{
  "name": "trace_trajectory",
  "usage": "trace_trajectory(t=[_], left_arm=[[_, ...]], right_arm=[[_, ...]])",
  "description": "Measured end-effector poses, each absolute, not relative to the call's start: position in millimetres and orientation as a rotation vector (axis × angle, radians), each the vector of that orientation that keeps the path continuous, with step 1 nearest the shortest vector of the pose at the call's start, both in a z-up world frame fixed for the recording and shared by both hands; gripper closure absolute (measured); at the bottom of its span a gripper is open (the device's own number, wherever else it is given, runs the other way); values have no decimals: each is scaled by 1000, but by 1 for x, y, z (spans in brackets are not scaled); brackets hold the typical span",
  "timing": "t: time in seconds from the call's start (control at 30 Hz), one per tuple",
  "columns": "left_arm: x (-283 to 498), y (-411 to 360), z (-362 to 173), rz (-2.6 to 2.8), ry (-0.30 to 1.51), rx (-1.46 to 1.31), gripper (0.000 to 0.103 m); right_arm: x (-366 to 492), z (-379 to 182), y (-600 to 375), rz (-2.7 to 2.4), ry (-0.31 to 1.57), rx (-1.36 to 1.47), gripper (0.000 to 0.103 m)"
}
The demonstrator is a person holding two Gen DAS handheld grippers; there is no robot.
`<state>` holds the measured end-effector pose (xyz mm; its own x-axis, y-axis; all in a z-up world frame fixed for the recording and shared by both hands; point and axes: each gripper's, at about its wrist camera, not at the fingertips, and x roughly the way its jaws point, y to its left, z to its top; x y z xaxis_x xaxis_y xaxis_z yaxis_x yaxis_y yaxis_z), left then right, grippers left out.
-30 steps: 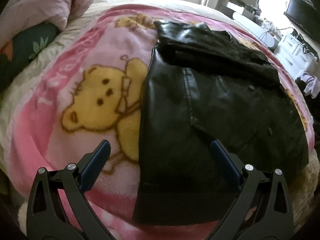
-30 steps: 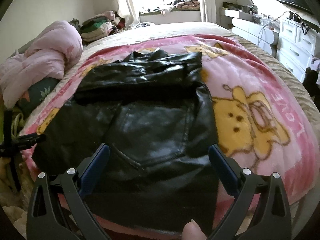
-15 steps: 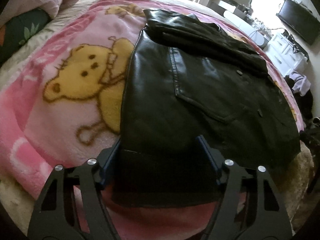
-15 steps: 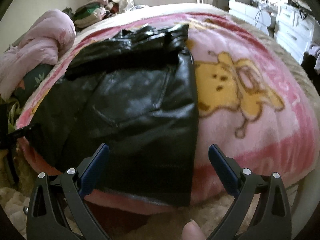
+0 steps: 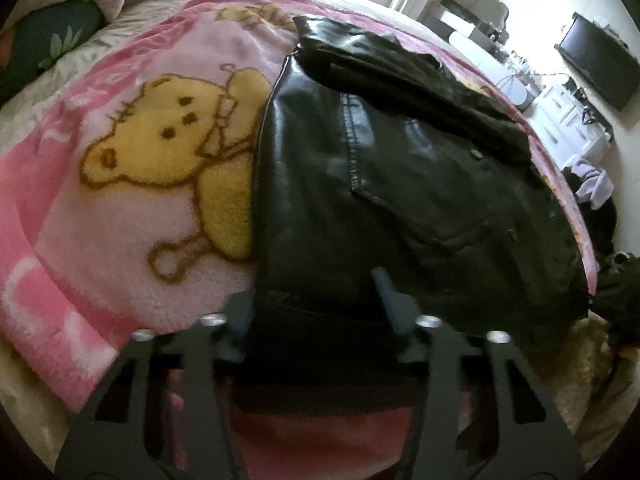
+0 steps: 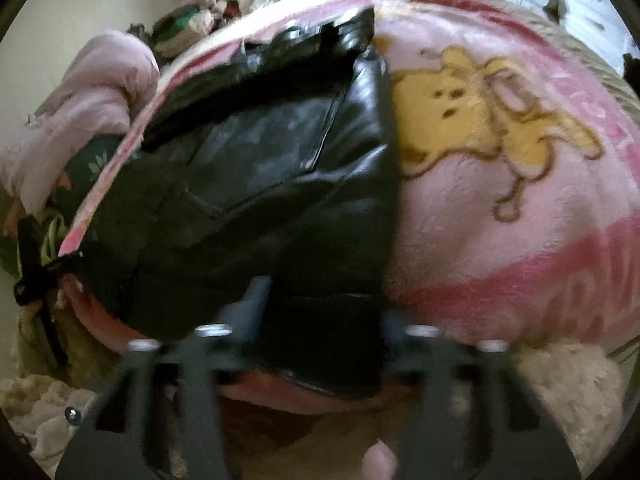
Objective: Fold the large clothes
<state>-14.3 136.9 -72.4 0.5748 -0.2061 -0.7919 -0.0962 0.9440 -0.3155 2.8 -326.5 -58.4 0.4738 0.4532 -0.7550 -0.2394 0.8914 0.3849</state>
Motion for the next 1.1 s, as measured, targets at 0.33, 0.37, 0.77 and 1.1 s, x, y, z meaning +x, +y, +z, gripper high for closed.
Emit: trace_trajectory(t=[0.33, 0.37, 0.77, 1.1], left_arm=[[-52, 147, -32, -176, 866, -446, 91], [-54, 149, -27, -184, 857, -448, 91], [0, 160, 45, -235, 678, -446, 96], [73, 169, 73, -212, 641, -486, 96]], right_arm=[[-41, -14, -332, 517, 844, 264, 89], [-44, -7, -333, 526, 828, 269, 89], [12, 67, -332, 537, 601, 378, 89], [84, 85, -334, 492, 555, 462, 91]])
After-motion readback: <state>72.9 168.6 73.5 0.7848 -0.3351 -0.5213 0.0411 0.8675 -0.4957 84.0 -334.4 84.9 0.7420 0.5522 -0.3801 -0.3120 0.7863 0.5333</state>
